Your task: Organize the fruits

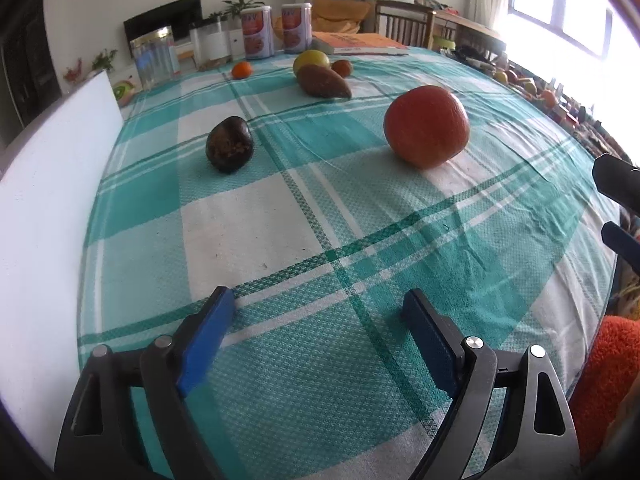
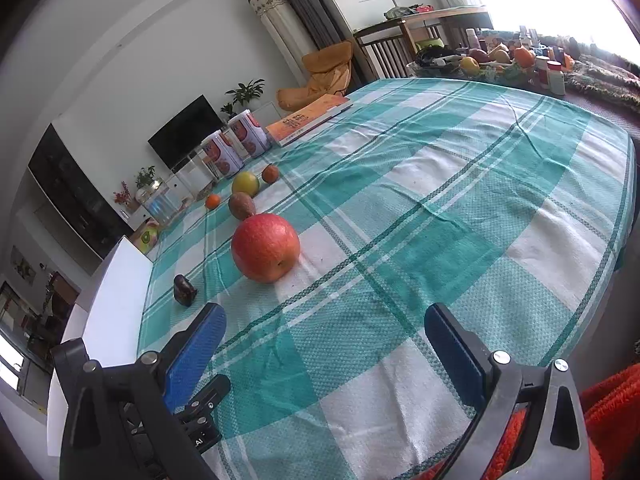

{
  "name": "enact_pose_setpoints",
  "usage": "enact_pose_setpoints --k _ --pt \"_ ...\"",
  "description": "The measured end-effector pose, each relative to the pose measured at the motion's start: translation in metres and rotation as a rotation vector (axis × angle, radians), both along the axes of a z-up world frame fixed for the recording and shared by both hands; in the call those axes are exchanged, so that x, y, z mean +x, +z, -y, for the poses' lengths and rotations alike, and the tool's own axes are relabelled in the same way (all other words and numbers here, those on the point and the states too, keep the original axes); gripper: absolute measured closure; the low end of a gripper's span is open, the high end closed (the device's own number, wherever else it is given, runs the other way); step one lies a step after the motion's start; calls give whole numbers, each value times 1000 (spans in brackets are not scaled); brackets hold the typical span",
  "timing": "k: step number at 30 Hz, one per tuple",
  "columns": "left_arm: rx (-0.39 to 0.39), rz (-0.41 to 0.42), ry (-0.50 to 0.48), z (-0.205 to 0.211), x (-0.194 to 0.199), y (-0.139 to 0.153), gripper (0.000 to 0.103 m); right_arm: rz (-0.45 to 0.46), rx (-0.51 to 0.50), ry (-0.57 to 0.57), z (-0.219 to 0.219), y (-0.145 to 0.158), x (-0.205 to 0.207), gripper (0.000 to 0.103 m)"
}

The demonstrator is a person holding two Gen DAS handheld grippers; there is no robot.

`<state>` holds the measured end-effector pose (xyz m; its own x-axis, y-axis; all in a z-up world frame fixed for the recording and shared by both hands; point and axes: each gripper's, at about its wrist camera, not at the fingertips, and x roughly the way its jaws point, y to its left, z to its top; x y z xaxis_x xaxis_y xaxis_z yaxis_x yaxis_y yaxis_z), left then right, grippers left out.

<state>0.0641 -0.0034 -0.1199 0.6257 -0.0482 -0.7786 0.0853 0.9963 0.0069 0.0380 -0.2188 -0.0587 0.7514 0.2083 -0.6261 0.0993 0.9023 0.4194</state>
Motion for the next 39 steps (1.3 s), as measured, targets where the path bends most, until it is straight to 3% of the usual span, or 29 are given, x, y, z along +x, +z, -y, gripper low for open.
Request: enact_pose_setpoints --k 39 --pt "1 17 12 0 0 -2 12 16 -8 -7 4 6 -3 3"
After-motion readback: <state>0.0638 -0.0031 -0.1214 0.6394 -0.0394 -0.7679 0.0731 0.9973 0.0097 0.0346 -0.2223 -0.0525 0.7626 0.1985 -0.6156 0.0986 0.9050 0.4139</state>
